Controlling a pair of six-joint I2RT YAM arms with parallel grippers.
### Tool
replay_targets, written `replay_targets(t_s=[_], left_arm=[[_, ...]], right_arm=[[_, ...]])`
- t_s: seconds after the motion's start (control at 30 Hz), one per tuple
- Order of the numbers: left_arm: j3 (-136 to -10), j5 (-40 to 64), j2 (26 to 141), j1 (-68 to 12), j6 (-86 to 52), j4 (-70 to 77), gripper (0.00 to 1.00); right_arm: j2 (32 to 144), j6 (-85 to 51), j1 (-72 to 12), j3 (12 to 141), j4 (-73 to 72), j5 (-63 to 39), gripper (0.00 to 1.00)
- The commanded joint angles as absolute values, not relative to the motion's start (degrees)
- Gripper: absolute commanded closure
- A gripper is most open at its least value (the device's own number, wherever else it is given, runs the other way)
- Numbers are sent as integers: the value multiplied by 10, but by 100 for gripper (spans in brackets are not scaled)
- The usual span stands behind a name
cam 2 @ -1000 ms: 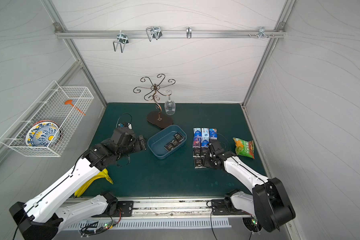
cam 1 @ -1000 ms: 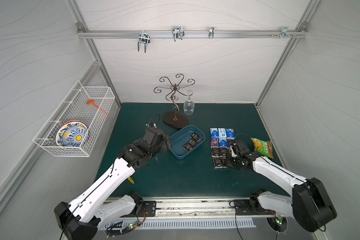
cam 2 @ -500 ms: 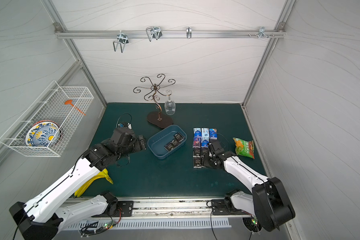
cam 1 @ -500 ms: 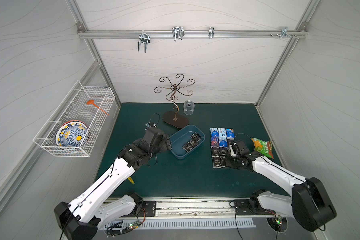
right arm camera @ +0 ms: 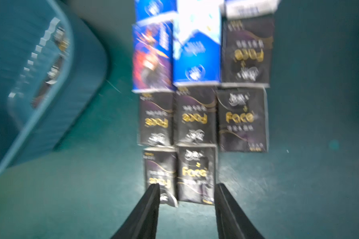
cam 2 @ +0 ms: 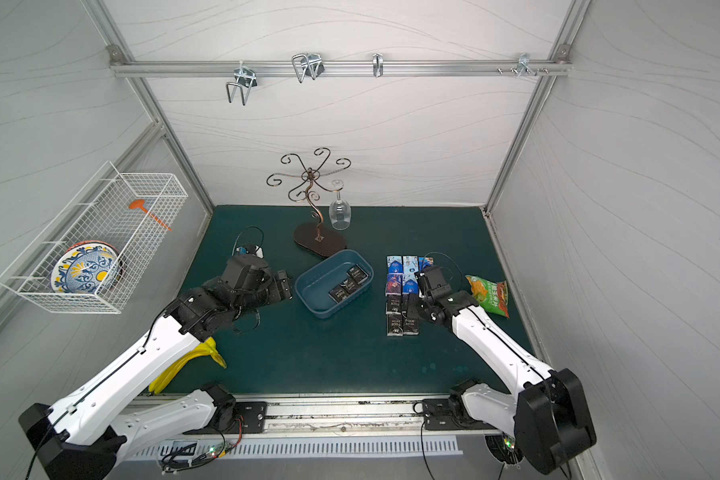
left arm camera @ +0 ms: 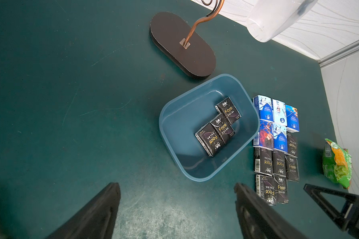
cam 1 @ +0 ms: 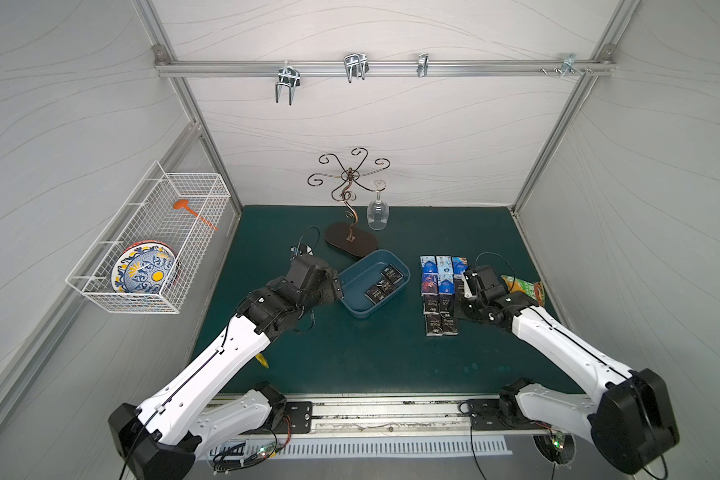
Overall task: Take the pocket tissues out of the storage box
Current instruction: Adjust the pocket tissues at the center of the board, then adjust the storage box at the center of the board.
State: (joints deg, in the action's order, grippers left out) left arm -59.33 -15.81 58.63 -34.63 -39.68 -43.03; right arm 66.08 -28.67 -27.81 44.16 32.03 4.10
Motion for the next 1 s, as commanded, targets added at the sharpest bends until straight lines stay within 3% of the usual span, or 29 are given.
replay_targets(t_s=[0.0,0.13,0.3,0.73,0.87,0.97], left_arm=[[-618,-167,599,-349,-401,-413,10],[-618,-169,614,-352,-403,-413,10],[-618,-179,607,-354,-400,-425,10],[-614,-187,582,-354,-388,-431,9],[-611,-193,570,-354,-385,-433,9],[-611,-196,565,-354,-385,-435,9]], right_arm=[[711,-279,-323,500,324,61,52],[826,-276,-385,621,317,80,51],[956,-306,-394,738,325,68,49],[1038,-409,-366,745,251,-7,46],[1048,-415,-361,737,243,-11,49],[1048,-414,-360,730,232,-12,56]])
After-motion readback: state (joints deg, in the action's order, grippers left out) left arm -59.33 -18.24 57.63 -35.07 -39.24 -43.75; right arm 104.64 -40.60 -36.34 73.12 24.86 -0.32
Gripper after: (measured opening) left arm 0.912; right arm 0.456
